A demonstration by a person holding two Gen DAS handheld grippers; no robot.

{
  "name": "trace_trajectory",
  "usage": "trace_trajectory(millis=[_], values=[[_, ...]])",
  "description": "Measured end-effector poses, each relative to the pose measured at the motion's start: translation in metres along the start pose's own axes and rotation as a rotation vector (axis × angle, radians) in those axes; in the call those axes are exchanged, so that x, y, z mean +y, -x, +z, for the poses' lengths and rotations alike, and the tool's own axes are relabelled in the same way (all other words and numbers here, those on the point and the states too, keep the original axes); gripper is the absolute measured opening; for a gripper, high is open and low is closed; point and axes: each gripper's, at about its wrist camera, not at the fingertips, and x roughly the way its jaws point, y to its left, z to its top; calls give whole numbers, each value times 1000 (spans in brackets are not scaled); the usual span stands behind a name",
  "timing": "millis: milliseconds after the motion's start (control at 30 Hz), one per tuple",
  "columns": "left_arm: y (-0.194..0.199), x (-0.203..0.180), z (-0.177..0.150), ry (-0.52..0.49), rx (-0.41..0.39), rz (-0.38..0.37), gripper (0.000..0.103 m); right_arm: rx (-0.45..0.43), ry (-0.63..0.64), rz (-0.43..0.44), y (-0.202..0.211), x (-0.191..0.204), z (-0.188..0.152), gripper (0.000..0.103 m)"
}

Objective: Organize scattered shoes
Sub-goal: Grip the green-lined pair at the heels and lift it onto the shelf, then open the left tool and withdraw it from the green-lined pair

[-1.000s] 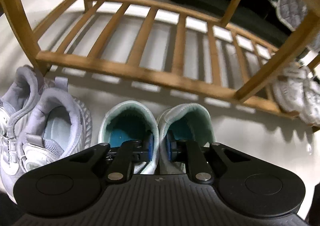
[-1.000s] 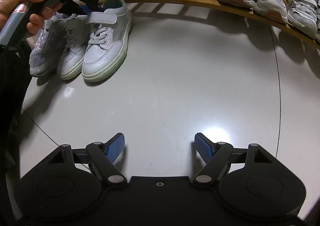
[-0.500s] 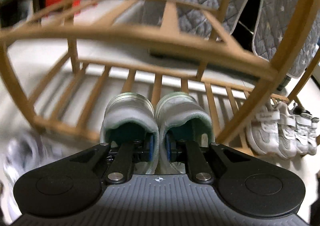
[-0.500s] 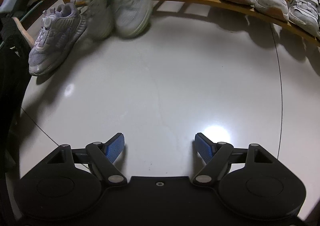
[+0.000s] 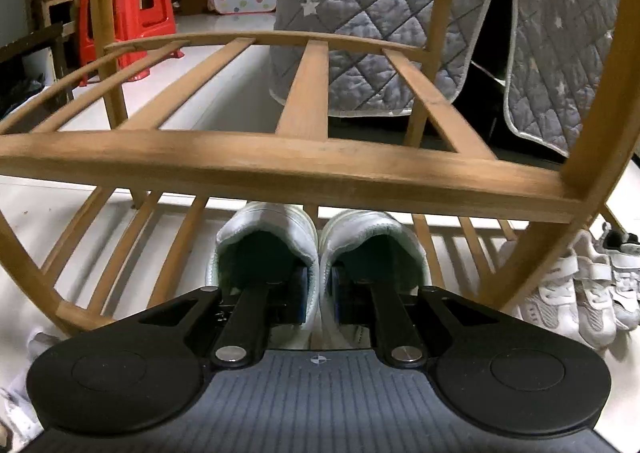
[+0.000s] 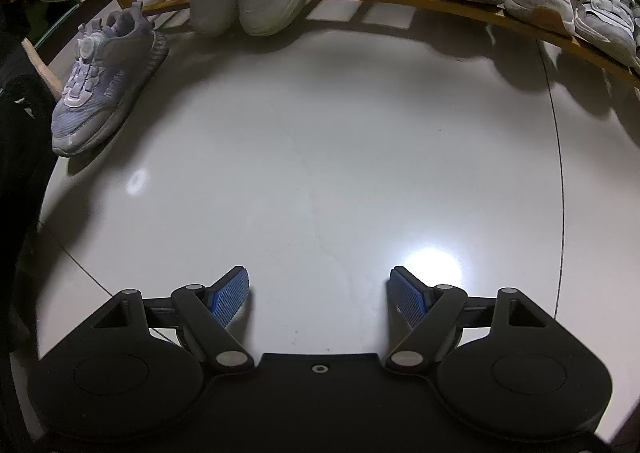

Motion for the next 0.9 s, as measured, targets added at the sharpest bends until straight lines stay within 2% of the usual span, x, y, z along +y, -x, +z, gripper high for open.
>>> trace_trajectory(millis=[300, 533, 700, 833, 900], values=[[-33, -5, -2, 30, -43, 18, 14, -2, -18, -8, 0, -3, 1, 80], [-33, -2, 0, 23, -71, 6, 18, -3, -19, -6, 0, -3, 2, 80], [-21, -1, -4, 12, -83, -26, 22, -4, -11, -1, 1, -2, 2, 81], [4, 4, -14, -15, -98, -34, 35, -11, -3, 5, 3, 0, 2, 82], [16, 6, -18, -41, -93, -31, 36, -16, 1, 7, 4, 0, 2, 83]])
